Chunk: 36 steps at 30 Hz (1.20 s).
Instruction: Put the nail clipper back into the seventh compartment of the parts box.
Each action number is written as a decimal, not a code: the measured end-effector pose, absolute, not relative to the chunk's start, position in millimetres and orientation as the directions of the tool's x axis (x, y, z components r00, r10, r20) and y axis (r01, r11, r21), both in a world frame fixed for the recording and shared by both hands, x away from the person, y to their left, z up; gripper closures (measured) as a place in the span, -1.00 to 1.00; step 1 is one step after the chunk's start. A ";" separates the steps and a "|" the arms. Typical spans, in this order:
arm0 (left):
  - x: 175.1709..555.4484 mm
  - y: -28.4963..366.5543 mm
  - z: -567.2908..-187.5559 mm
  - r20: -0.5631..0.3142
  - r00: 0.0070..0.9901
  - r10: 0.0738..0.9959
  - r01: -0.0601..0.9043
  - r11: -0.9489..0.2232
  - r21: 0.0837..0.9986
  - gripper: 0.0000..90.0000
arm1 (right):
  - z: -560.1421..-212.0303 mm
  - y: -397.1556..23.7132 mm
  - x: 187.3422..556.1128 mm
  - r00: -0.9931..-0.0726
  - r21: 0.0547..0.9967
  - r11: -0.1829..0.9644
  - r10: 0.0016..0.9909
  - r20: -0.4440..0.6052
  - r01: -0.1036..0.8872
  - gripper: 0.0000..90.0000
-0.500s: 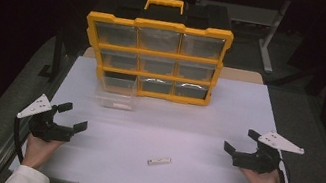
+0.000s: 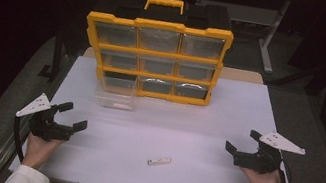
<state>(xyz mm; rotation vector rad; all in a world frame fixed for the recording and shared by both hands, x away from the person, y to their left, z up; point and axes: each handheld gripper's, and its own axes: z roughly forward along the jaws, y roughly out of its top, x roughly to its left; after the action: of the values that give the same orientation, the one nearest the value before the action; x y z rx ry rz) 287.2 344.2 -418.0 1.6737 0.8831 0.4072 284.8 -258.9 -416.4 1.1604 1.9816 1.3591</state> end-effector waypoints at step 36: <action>295.4 274.0 -390.0 -0.066 0.779 0.624 0.327 -0.314 0.892 -1.00 | -416.4 -258.9 282.7 -0.544 0.919 0.149 0.835 0.081 0.365 -1.00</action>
<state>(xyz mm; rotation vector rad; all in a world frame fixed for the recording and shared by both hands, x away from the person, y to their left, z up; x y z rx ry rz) 295.4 274.0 -390.0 1.9237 0.7203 0.3558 282.7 -258.9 -416.4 1.1424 1.9795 1.3794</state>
